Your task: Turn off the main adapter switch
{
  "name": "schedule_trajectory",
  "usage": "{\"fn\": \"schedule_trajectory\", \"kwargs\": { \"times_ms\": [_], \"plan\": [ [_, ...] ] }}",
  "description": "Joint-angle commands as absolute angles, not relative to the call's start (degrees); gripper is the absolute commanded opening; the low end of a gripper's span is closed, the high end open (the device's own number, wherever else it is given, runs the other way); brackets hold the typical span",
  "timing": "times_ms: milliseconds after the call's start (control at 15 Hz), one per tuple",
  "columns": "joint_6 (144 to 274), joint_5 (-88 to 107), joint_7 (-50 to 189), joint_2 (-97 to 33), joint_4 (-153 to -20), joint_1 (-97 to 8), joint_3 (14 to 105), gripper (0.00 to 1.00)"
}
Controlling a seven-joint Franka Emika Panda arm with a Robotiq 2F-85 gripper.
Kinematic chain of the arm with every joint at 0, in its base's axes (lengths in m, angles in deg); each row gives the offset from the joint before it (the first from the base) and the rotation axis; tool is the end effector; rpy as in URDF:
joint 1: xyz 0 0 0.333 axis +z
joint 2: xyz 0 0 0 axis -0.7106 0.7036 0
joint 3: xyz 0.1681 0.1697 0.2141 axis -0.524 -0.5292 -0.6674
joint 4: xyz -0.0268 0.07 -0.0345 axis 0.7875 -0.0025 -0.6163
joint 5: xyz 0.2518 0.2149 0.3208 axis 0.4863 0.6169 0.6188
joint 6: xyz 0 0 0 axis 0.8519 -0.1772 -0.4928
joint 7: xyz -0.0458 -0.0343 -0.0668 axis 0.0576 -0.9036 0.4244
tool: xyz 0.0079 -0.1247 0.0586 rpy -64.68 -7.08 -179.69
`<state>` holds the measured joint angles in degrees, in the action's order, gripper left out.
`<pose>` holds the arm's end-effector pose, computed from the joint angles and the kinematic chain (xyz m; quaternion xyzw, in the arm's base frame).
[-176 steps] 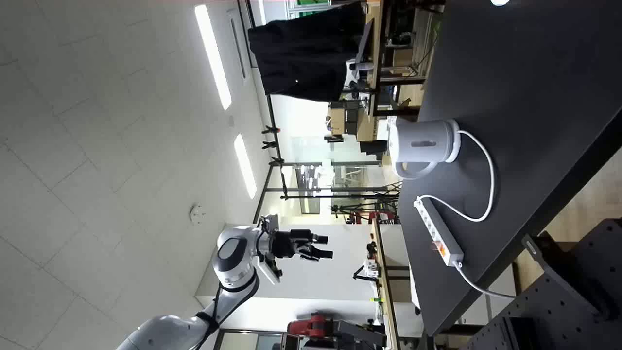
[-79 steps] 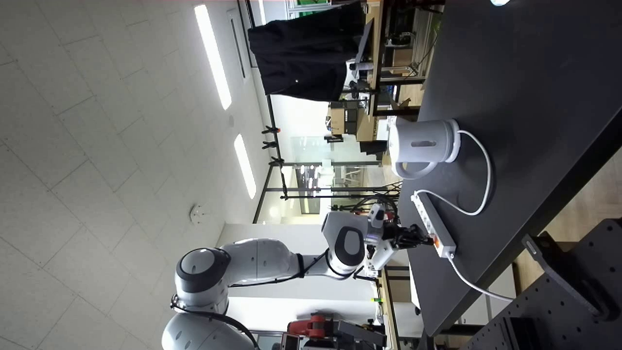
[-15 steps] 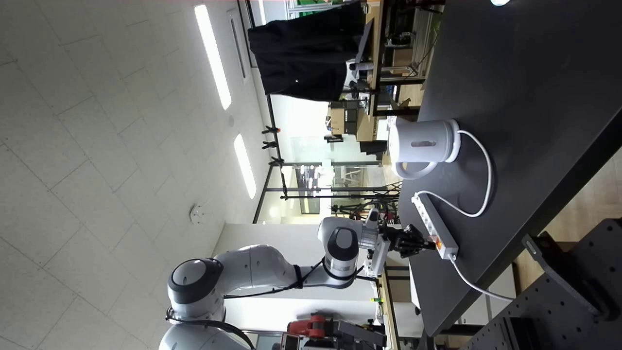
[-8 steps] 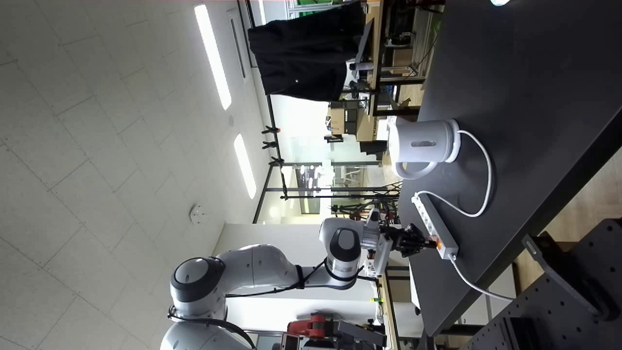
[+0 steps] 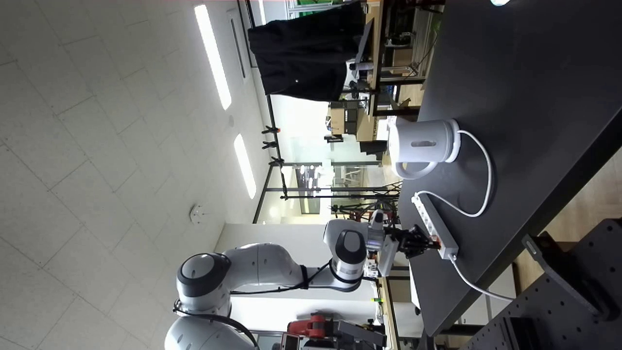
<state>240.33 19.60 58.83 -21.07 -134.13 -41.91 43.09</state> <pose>0.4638 0.1485 0.0221 -0.9902 -0.1238 0.0161 0.0631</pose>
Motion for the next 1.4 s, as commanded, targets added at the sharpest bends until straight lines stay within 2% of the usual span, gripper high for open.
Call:
{"fn": "schedule_trajectory", "kwargs": {
  "times_ms": [0, 467, 1333],
  "plan": [
    [241.09, 19.62, 58.12, -20.33, -134.04, -43.65, 41.75, 0.00],
    [240.84, 16.92, 60.70, -18.90, -133.08, -39.93, 45.61, 0.00],
    [238.11, 3.56, 73.28, -16.43, -130.49, -21.77, 58.10, 0.00]
  ]
}}
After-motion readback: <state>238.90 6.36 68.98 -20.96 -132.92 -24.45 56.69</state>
